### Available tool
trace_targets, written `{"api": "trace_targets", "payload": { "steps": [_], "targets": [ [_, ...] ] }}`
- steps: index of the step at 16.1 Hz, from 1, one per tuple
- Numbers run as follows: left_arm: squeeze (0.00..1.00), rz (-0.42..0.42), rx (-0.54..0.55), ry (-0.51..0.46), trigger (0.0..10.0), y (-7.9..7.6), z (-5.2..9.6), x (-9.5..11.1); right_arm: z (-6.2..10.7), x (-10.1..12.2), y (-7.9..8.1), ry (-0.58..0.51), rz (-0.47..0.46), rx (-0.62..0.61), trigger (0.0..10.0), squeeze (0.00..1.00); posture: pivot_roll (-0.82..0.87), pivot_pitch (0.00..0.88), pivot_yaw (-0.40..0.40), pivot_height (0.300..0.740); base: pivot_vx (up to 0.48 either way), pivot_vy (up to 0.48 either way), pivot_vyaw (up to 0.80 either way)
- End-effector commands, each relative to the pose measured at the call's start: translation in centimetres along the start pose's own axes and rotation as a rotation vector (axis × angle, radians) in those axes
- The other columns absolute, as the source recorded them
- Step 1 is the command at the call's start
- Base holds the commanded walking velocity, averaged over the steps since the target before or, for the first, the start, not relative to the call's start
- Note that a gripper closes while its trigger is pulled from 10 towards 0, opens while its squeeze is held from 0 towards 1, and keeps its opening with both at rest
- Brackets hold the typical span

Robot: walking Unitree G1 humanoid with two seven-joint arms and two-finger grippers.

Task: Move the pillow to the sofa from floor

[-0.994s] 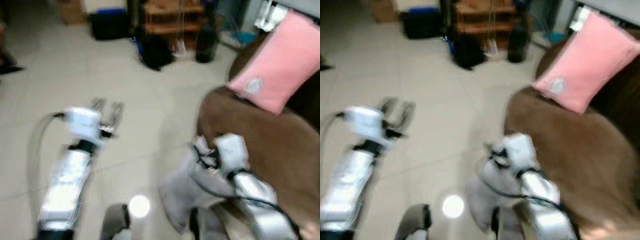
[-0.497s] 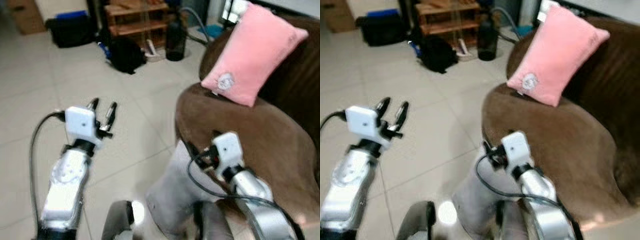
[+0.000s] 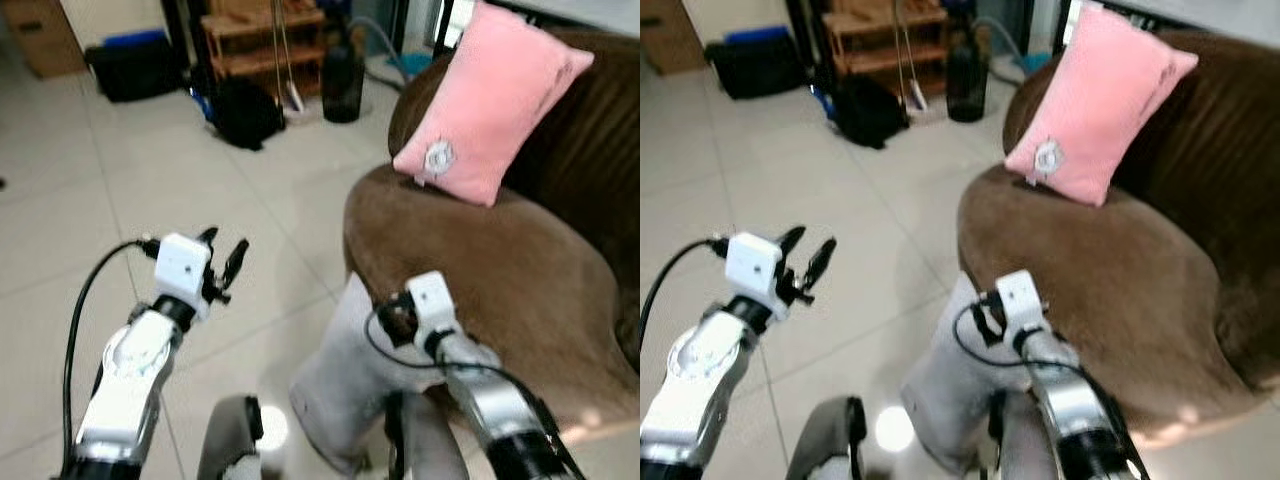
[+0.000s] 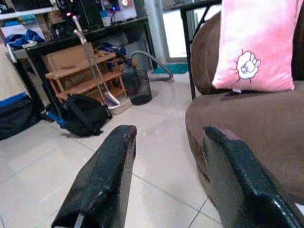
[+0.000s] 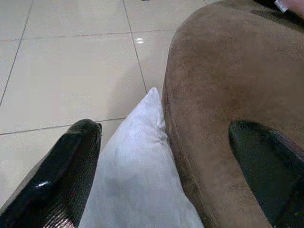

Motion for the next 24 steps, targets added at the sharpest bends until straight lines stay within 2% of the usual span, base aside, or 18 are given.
{"api": "trace_targets", "payload": {
  "steps": [1,3,5,6,9,11,12,14,15,16,17,19,22,23,24],
  "targets": [
    [0.0,-0.003,-0.049,0.006,10.0,-0.7,0.4,-0.2,-0.4,-0.7,-0.8,0.023,0.001,-0.049,10.0,1.0,0.0,0.105,0.019,0.585,0.0,0.0,0.0],
    [0.0,0.008,-0.132,0.015,10.0,-1.7,1.1,0.1,-1.1,-1.9,-1.3,0.082,-0.003,-0.107,10.0,1.0,0.04,0.162,0.025,0.585,0.0,0.0,0.0],
    [0.0,0.016,-0.17,0.025,10.0,-1.7,2.5,0.5,-1.0,-3.0,-1.0,0.115,0.001,-0.112,10.0,1.0,0.09,0.226,0.069,0.585,0.0,0.0,0.0],
    [0.0,0.021,-0.22,0.031,10.0,-1.7,3.6,1.0,-1.0,-3.6,-0.9,0.124,0.016,-0.122,10.0,1.0,0.11,0.245,0.081,0.585,0.0,0.0,0.0],
    [0.0,0.047,-0.369,0.039,10.0,-2.0,5.6,2.1,-1.0,-4.5,-1.4,0.138,0.032,-0.159,10.0,1.0,0.17,0.295,0.117,0.585,0.0,0.0,0.0],
    [0.0,0.03,-0.434,0.059,10.0,-1.8,6.8,2.6,-1.1,-4.1,-2.2,0.117,0.027,-0.207,10.0,1.0,0.19,0.312,0.136,0.585,0.0,0.0,0.0],
    [0.0,0.031,-0.453,0.077,10.0,-1.5,7.4,2.9,-1.3,-3.0,-2.4,0.065,0.02,-0.232,10.0,1.0,0.21,0.313,0.146,0.585,0.0,0.0,0.0],
    [0.0,0.062,-0.516,0.09,10.0,-1.6,8.3,3.4,-1.6,-2.4,-2.8,0.05,0.059,-0.278,10.0,1.0,0.22,0.316,0.154,0.585,0.0,0.0,0.0],
    [0.0,0.076,-0.541,0.095,10.0,-1.6,8.5,3.6,-1.7,-2.4,-2.7,0.064,0.083,-0.284,10.0,0.85,0.23,0.321,0.159,0.585,0.0,0.0,0.0],
    [0.0,0.087,-0.569,0.1,10.0,-1.9,8.6,3.8,-1.8,-2.5,-2.7,0.085,0.128,-0.289,10.0,0.15,0.24,0.329,0.165,0.585,0.0,0.0,0.0],
    [0.0,0.098,-0.595,0.108,10.0,-2.1,8.8,4.0,-1.9,-2.7,-2.6,0.107,0.172,-0.287,10.0,0.0,0.24,0.332,0.168,0.585,0.0,0.0,0.0],
    [0.0,0.13,-0.635,0.127,10.0,-2.7,9.4,4.3,-2.0,-3.5,-1.9,0.164,0.207,-0.259,10.0,0.0,0.25,0.332,0.175,0.585,0.0,0.0,0.0],
    [0.0,0.128,-0.63,0.131,10.0,-2.5,9.3,4.5,-1.9,-3.9,-1.5,0.181,0.24,-0.265,10.0,0.0,0.26,0.332,0.178,0.585,0.0,0.0,0.0],
    [0.0,0.126,-0.626,0.13,10.0,-2.4,9.2,4.6,-1.9,-3.9,-1.6,0.183,0.258,-0.278,8.9,0.0,0.26,0.334,0.18,0.585,0.0,0.0,0.0],
    [0.0,0.126,-0.624,0.132,10.0,-2.3,9.2,4.7,-1.9,-3.8,-1.7,0.183,0.262,-0.285,8.3,0.0,0.27,0.335,0.181,0.585,0.0,0.0,0.0]
  ]
}}
Point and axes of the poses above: a point about 5 cm out from each wrist's last joint towards the gripper, its own z axis pointing back from the gripper into the wrist, its own x axis along the axis of the wrist's last joint, y = z × x, the point moved 4 cm from there along -z, pointing out of the wrist towards the gripper, and after that the axes turned 3 degrees about -z, right-handed, at the moved point
